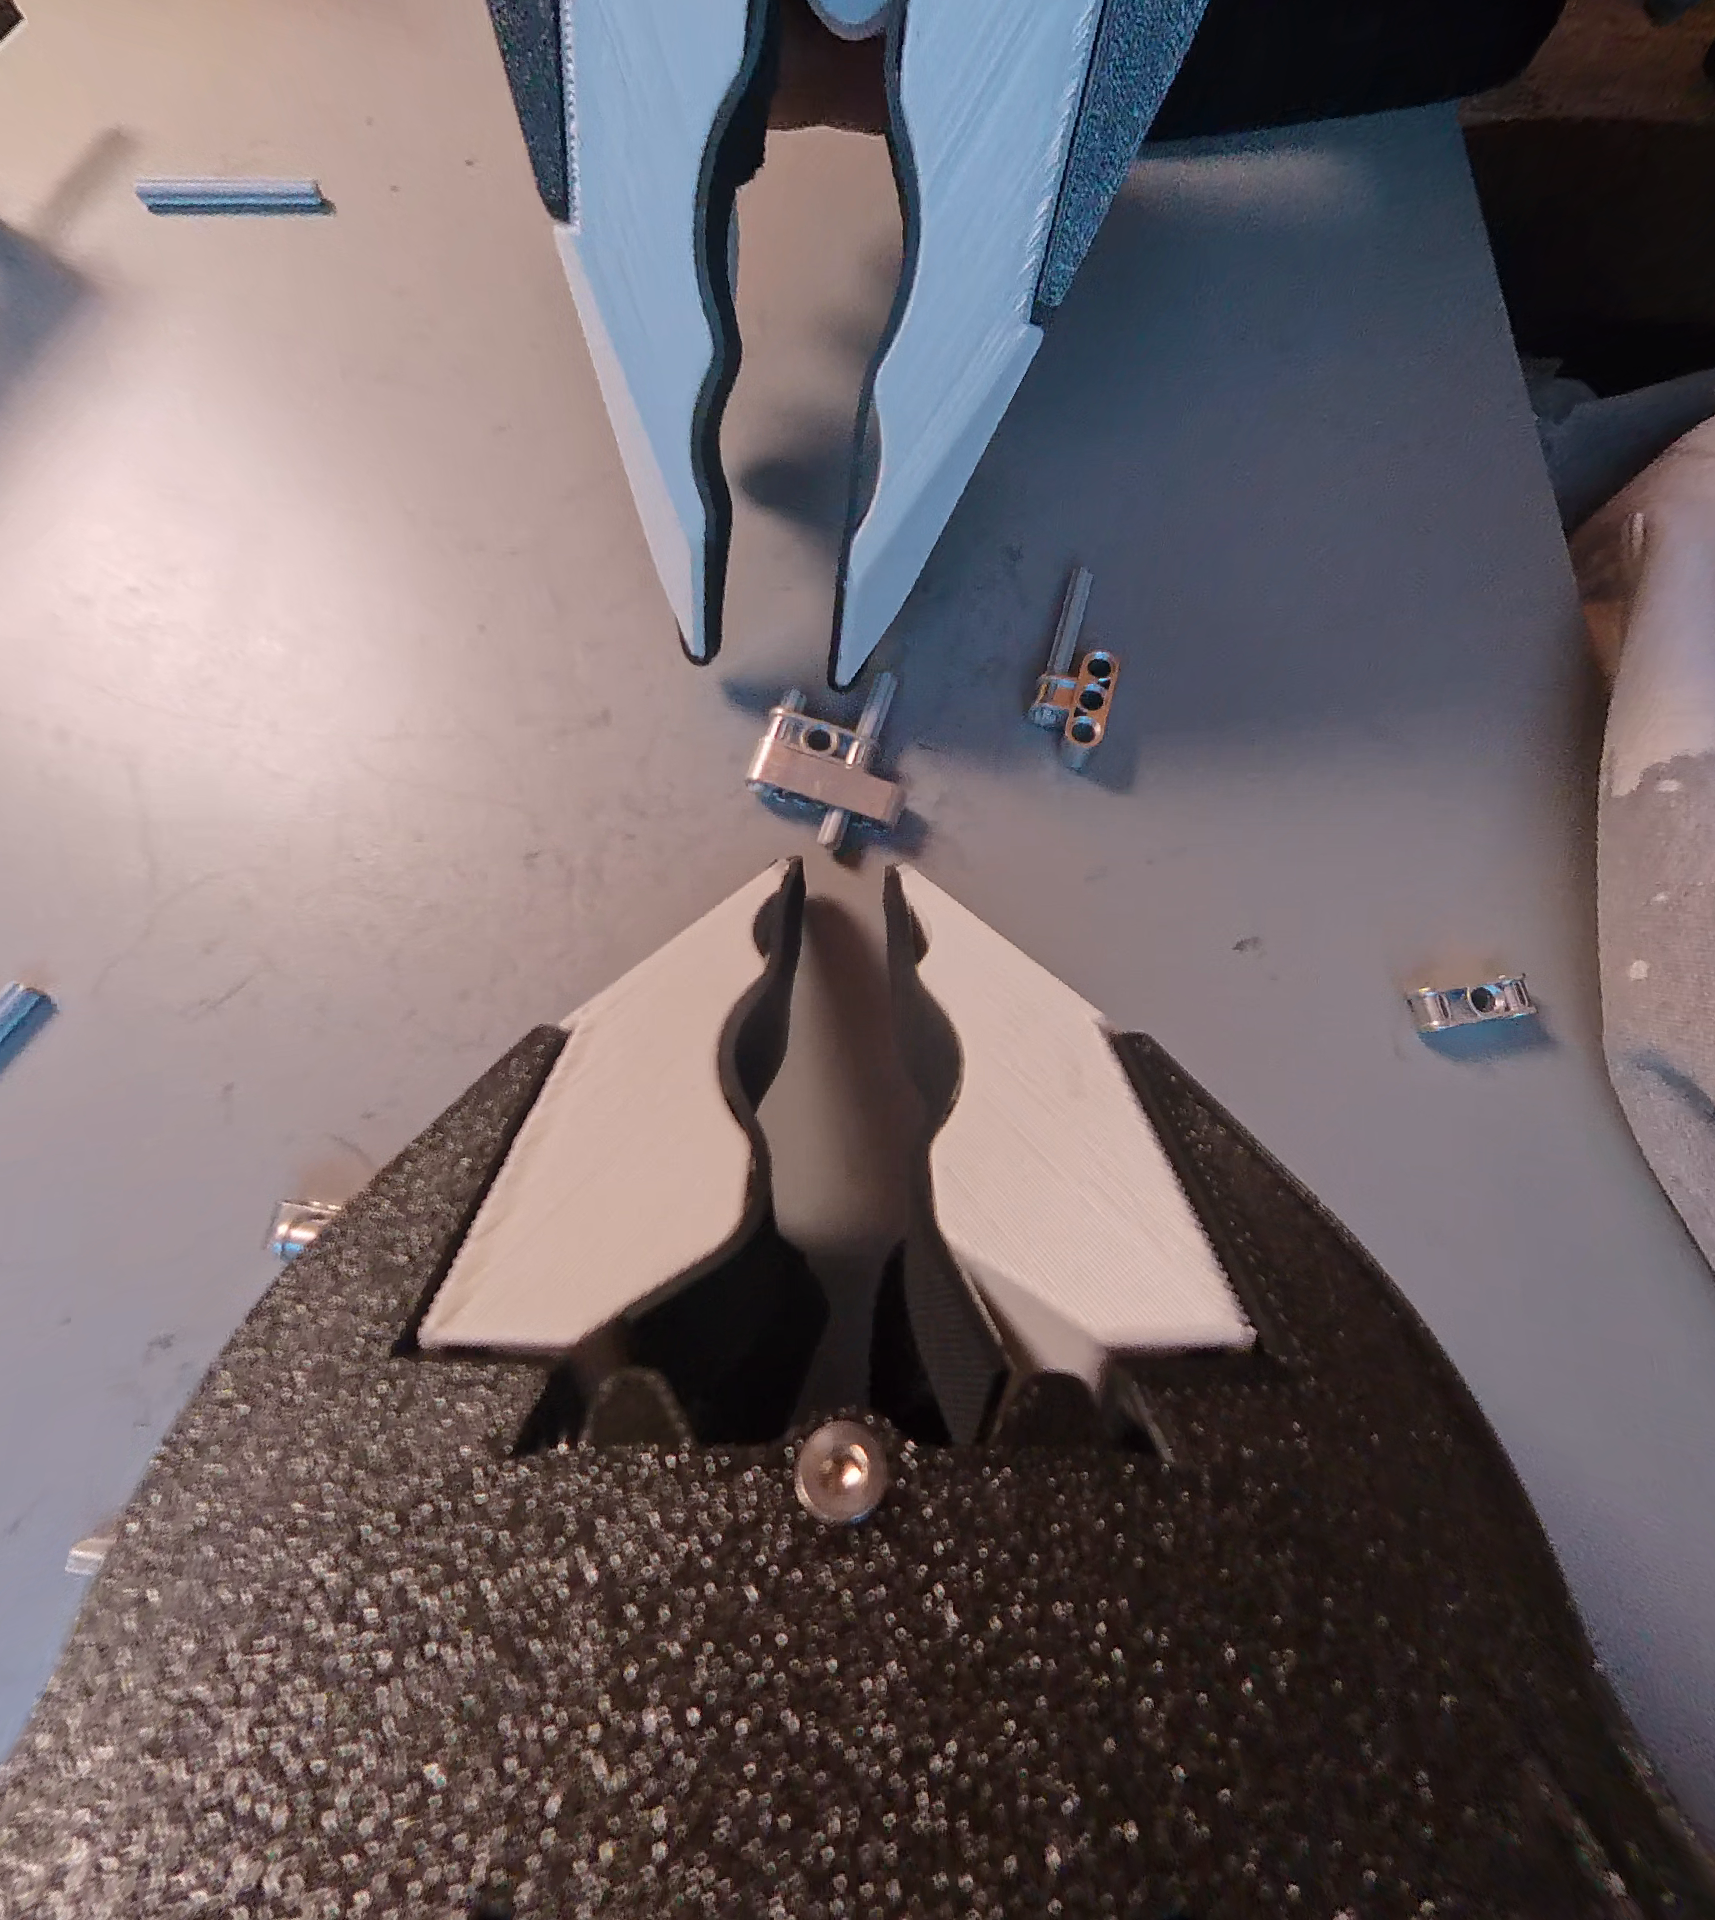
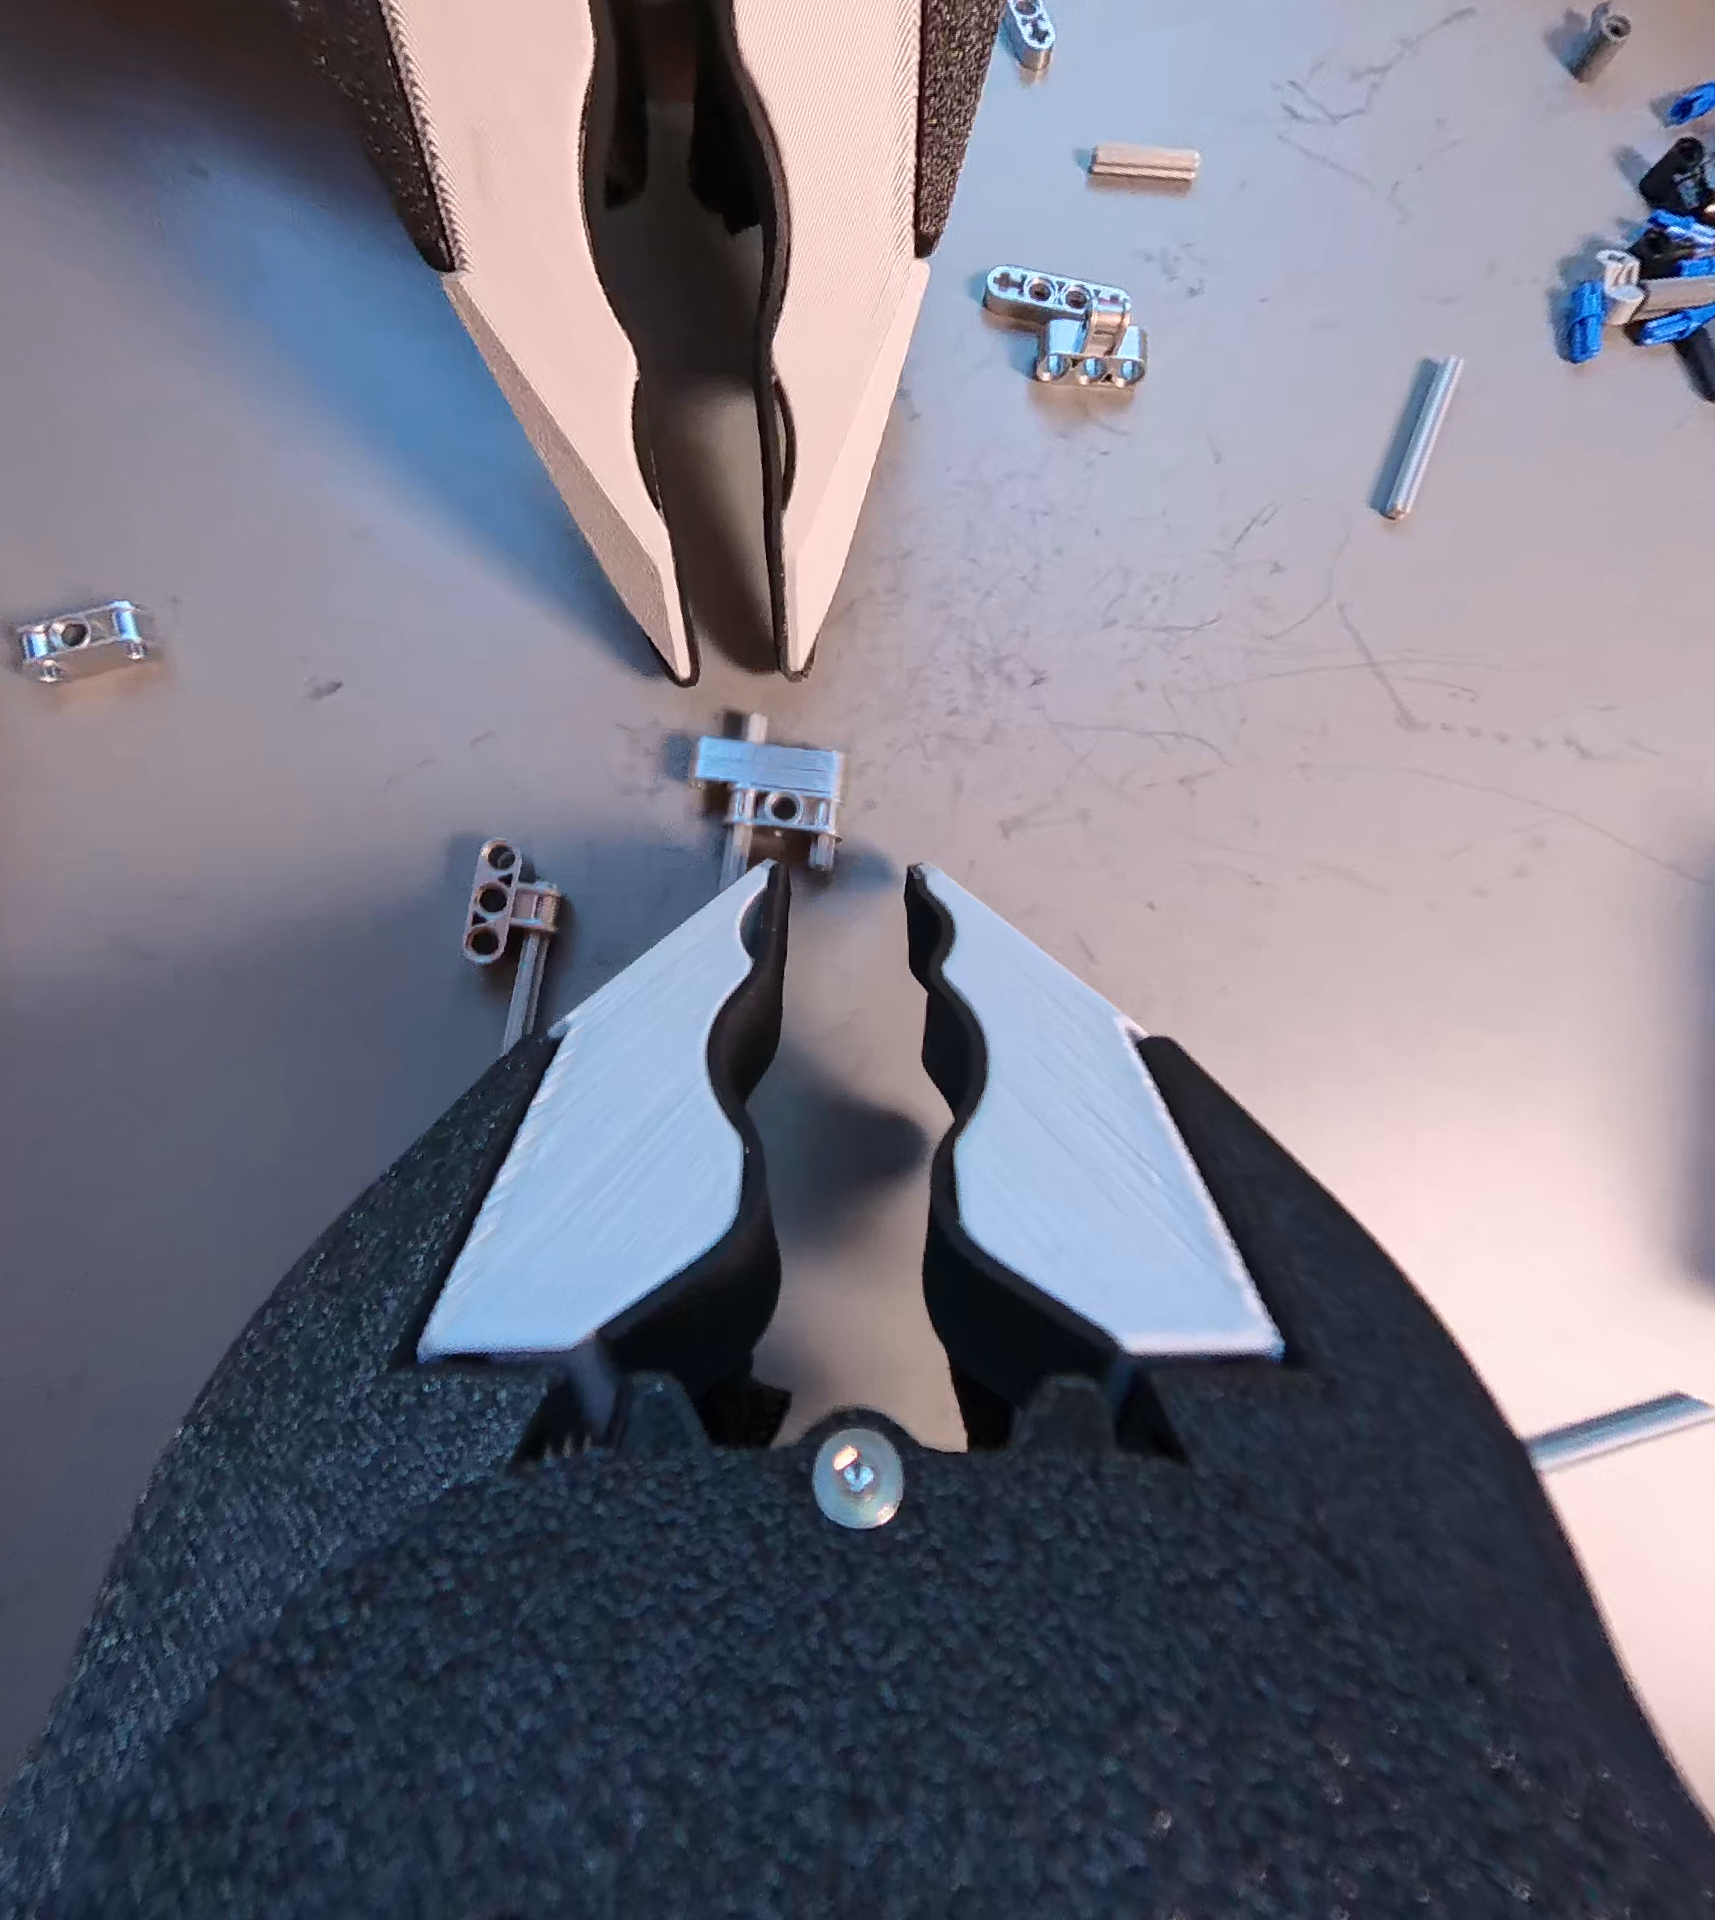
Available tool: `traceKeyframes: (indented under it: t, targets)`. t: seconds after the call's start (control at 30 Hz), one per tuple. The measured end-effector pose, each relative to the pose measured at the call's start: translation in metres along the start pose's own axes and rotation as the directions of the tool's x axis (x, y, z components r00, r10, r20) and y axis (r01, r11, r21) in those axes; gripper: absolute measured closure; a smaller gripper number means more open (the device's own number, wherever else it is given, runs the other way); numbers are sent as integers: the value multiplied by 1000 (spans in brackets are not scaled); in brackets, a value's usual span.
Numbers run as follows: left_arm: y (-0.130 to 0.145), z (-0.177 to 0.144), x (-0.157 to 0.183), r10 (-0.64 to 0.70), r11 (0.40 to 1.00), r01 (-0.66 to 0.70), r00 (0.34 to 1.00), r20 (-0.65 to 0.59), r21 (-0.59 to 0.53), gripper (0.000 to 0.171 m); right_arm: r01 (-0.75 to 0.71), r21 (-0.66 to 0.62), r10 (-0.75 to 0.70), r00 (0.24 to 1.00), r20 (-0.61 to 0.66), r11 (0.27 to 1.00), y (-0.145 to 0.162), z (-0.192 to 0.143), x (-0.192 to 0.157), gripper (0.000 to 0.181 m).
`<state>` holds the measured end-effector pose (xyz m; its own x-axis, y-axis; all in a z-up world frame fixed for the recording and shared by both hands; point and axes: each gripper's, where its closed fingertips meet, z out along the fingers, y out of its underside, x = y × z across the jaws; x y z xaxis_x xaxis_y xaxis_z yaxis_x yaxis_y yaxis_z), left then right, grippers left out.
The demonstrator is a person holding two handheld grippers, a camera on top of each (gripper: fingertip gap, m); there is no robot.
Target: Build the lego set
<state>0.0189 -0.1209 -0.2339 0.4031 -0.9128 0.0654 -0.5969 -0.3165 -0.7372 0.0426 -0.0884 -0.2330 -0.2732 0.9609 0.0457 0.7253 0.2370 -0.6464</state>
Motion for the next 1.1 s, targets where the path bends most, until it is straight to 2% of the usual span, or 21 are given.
traceKeyframes:
  t: [0.13,0.23,0.5,0.63,0.8,1.1]
  targets:
    - [-2,5,3,12,1000,-12,1000,-4,2,158,-22,14,22,1000,5,1000,4,-6,-4,158]
    - [-2,8,5,40,999,-40,999,1,-8,165,-26,23,26,999,20,999,5,-10,-11,158]
    - [-3,8,5,31,1000,-31,1000,2,-3,165,-48,12,47,996,76,999,21,-27,-47,159]
    - [-5,10,-1,13,1000,-13,999,29,-2,164,-41,-6,42,997,65,999,25,-26,-61,159]
    - [-7,9,-5,-2,1000,1,999,45,8,163,-25,-40,25,1000,3,999,28,-22,-58,160]
    - [-8,7,4,10,1000,-10,1000,17,13,164,-16,-39,15,1000,-10,999,23,-17,-55,171]
